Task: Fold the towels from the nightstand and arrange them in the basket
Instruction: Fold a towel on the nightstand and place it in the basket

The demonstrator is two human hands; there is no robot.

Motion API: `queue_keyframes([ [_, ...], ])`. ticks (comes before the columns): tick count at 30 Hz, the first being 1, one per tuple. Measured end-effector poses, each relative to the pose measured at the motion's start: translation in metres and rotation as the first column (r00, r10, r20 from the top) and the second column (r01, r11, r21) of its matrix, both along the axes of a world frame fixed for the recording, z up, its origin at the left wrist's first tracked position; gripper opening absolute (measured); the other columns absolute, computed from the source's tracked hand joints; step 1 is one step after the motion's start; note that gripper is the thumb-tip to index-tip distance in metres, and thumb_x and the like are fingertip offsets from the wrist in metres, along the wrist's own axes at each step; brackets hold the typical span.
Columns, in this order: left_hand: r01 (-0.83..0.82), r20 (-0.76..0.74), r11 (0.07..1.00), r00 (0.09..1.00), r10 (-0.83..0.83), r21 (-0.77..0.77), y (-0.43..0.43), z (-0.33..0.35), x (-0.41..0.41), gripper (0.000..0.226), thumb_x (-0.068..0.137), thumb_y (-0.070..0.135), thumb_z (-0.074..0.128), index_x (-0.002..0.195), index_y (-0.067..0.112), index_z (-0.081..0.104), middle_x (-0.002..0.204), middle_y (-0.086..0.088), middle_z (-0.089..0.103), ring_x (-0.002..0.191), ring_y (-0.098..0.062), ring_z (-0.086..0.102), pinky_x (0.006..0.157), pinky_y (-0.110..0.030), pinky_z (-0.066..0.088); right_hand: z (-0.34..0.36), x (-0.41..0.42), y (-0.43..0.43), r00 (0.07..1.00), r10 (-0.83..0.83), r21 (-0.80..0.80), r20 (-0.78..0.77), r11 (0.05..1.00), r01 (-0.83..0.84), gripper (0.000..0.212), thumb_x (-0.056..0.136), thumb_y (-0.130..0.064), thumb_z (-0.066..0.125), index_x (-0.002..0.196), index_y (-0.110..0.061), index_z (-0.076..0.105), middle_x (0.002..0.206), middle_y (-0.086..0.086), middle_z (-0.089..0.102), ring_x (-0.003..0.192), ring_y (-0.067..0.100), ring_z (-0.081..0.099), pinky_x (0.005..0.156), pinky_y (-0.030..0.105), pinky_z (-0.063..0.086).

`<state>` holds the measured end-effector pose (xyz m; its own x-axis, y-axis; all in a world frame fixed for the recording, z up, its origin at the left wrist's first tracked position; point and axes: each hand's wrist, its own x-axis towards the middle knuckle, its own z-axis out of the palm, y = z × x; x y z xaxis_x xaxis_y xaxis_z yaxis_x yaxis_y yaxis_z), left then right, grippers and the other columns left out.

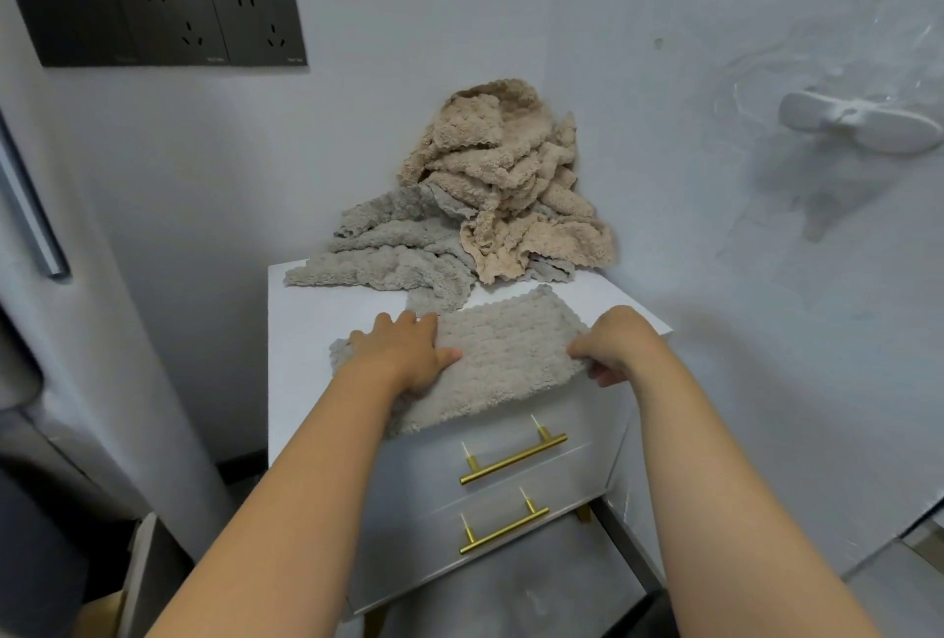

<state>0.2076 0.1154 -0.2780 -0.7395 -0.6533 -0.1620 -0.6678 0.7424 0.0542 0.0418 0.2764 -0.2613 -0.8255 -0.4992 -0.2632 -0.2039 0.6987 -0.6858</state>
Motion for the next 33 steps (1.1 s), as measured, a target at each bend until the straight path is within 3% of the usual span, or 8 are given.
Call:
queue_keyframes([
  [4,-0.035,-0.104,0.999,0.994,0.037,0.021,-0.005,0.016,0.000,0.047,0.093,0.048,0.049,0.123,0.013,0.055,0.123,-0.009,0.058,0.111,-0.026,0.054,0.089,-0.036,0.045,-0.001,-0.003,-0.009,0.962,-0.097,-0.272,-0.255,0.962,0.024,0.018,0.084,-0.003,0.051,0.068,-0.011,0.049,0.070,0.004,0.052,0.078,0.026,0.054,0.063,0.028,0.042],
  [7,-0.021,-0.100,0.985,0.994,0.038,0.170,-0.010,0.022,0.004,0.042,0.092,0.047,0.053,0.100,0.008,0.067,0.092,-0.009,0.071,0.088,-0.023,0.065,0.078,-0.030,0.046,0.001,0.000,-0.015,0.978,-0.086,-0.499,-0.189,0.867,-0.021,0.017,0.087,0.001,0.051,0.087,-0.015,0.058,0.071,0.002,0.052,0.066,0.020,0.048,0.054,0.025,0.031],
  [12,0.040,-0.409,0.963,0.909,0.075,0.265,-0.013,0.025,0.004,0.064,0.084,0.045,0.066,0.138,0.018,0.046,0.129,-0.004,0.056,0.114,-0.023,0.054,0.089,-0.031,0.041,0.009,0.001,-0.029,0.995,0.105,-0.630,-0.004,0.772,-0.084,0.039,0.084,0.011,0.055,0.077,-0.025,0.067,0.069,0.012,0.055,0.063,0.026,0.044,0.063,0.034,0.034],
  [17,0.198,-0.640,0.804,0.719,0.269,0.561,-0.014,0.024,-0.003,0.055,0.076,0.040,0.076,0.120,0.011,0.060,0.110,-0.004,0.063,0.097,-0.020,0.060,0.081,-0.030,0.047,0.006,0.004,-0.048,0.988,0.153,-0.608,-0.012,0.783,-0.129,0.025,0.081,0.002,0.065,0.083,-0.022,0.070,0.086,0.035,0.065,0.075,0.056,0.057,0.079,0.055,0.051],
  [20,0.143,-0.674,0.823,0.659,0.335,0.550,-0.018,0.025,-0.005,0.022,0.083,0.024,0.072,0.091,0.004,0.071,0.074,-0.002,0.062,0.067,-0.012,0.053,0.058,-0.021,0.040,0.007,0.005,-0.056,0.985,0.147,-0.534,-0.096,0.827,-0.175,0.026,0.082,-0.002,0.069,0.067,-0.020,0.058,0.064,0.007,0.068,0.063,0.025,0.065,0.067,0.031,0.053],
  [24,-0.067,-0.569,0.959,0.793,0.218,0.275,-0.032,0.025,-0.009,0.025,0.084,0.030,0.070,0.071,0.010,0.070,0.069,-0.003,0.065,0.063,-0.015,0.053,0.058,-0.024,0.040,0.010,0.003,-0.065,0.934,0.163,-0.284,-0.318,0.923,-0.258,0.055,0.078,-0.018,0.076,0.053,-0.017,0.027,0.051,-0.002,0.024,0.049,0.015,0.023,0.051,0.028,0.017],
  [27,-0.141,-0.556,0.970,0.799,0.229,0.196,-0.040,0.024,-0.011,0.024,0.088,0.026,0.067,0.073,0.006,0.069,0.062,-0.001,0.062,0.056,-0.014,0.053,0.050,-0.022,0.037,0.013,0.000,-0.073,0.921,0.197,-0.199,-0.335,0.941,-0.273,0.059,0.077,-0.020,0.077,0.052,-0.017,0.024,0.050,0.000,0.020,0.048,0.017,0.021,0.053,0.028,0.017],
  [33,0.024,-0.363,0.898,0.919,0.152,0.439,-0.038,0.029,-0.007,0.038,0.080,0.048,0.071,0.087,0.012,0.061,0.068,-0.003,0.061,0.054,-0.012,0.053,0.049,-0.022,0.041,0.010,-0.005,-0.081,0.936,0.213,-0.185,-0.281,0.945,-0.270,0.047,0.077,-0.019,0.077,0.055,-0.014,0.036,0.055,0.010,0.042,0.050,0.022,0.039,0.058,0.030,0.036],
])
